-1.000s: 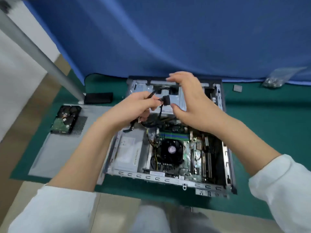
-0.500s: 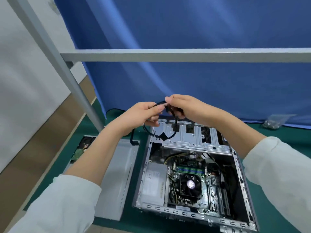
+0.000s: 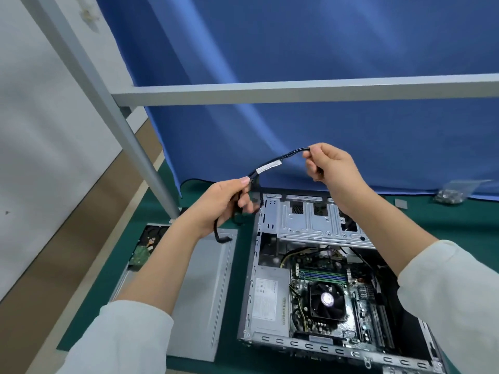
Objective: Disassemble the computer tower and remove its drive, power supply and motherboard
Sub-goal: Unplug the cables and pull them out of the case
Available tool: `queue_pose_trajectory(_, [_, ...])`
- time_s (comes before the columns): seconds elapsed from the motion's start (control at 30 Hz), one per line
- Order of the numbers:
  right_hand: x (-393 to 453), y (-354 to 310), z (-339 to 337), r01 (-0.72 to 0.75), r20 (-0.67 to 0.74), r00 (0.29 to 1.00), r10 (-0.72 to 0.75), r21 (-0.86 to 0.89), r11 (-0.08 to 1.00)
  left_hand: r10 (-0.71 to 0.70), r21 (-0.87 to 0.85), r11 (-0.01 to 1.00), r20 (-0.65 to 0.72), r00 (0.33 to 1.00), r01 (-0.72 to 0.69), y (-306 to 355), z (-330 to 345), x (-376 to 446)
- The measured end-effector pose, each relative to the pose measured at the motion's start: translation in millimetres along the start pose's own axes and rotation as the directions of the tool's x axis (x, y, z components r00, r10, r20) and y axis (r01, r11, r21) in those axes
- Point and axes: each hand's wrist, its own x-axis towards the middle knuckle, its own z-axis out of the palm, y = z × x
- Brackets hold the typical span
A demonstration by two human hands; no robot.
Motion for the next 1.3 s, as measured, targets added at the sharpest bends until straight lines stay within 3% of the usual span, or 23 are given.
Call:
queue_pose_trajectory(0.13, [-6.0, 5.7, 1.4, -0.076, -0.088, 0.992, 0.089, 0.145, 0.987, -0.008, -0.051, 0.999, -0.060, 0.998, 0.005, -4.9, 3.9, -3.1])
queue_pose_trajectory(0.3, [-26.6, 19.5, 36.4, -0.121, 0.023, 0.992, 0.123, -0.047, 0.991, 0.001, -0.307, 0.943, -0.390, 0.921, -0.131, -11.8, 13.2, 4.0])
queue_pose_trajectory(0.43, [-42.1, 38.3, 67.9, -0.158, 0.071, 0.982, 0.178, -0.224, 0.962, -0.075, -0.648, 0.750, -0.281, 0.957, -0.131, -17.0, 18.3, 3.9])
queue_pose_trajectory(0.53, [-48.6, 49.2, 80.1, -0.162, 0.091, 0.975, 0.202, -0.327, 0.931, -0.099, -0.718, 0.686, -0.250, 0.963, -0.116, -21.6, 22.6, 5.4])
queue_pose_trajectory(0.63, [-57.1, 54.1, 88.6, -0.242, 0.182, 0.939, 0.291, -0.254, 0.937, -0.085, -0.775, 0.619, -0.230, 0.970, -0.129, -24.7, 24.1, 6.8])
queue_pose_trajectory(0.77, [-63.2, 53.6, 88.3, -0.269, 0.289, 0.880, 0.377, -0.351, 0.897, -0.127, -0.752, 0.647, -0.267, 0.955, -0.124, -35.6, 24.4, 12.9])
queue_pose_trajectory(0.9, [-62.9, 50.1, 77.5, -0.153, 0.286, 0.898, 0.335, -0.511, 0.846, -0.317, -0.698, 0.715, -0.375, 0.871, -0.041, -50.5, 12.8, 18.4])
queue_pose_trajectory(1.0, [-58.1, 48.5, 74.5, -0.026, 0.392, 0.874, 0.287, -0.553, 0.833, -0.432, -0.717, 0.694, -0.351, 0.831, 0.058, -58.8, -3.0, 19.5])
queue_pose_trajectory(1.07, [-48.8, 50.6, 76.0, 0.011, 0.383, 0.894, 0.233, -0.539, 0.842, -0.459, -0.685, 0.711, -0.278, 0.844, 0.161, -64.4, -11.0, 18.9])
queue_pose_trajectory(1.17, [-33.7, 53.5, 79.6, -0.115, 0.344, 0.897, 0.278, -0.426, 0.897, -0.429, -0.535, 0.794, -0.158, 0.890, 0.288, -68.9, -22.6, 18.0])
queue_pose_trajectory(1.3, [-18.9, 60.3, 82.1, -0.454, 0.387, 0.806, 0.448, -0.080, 0.887, -0.308, -0.448, 0.859, -0.068, 0.949, 0.247, -70.0, -33.6, 22.6])
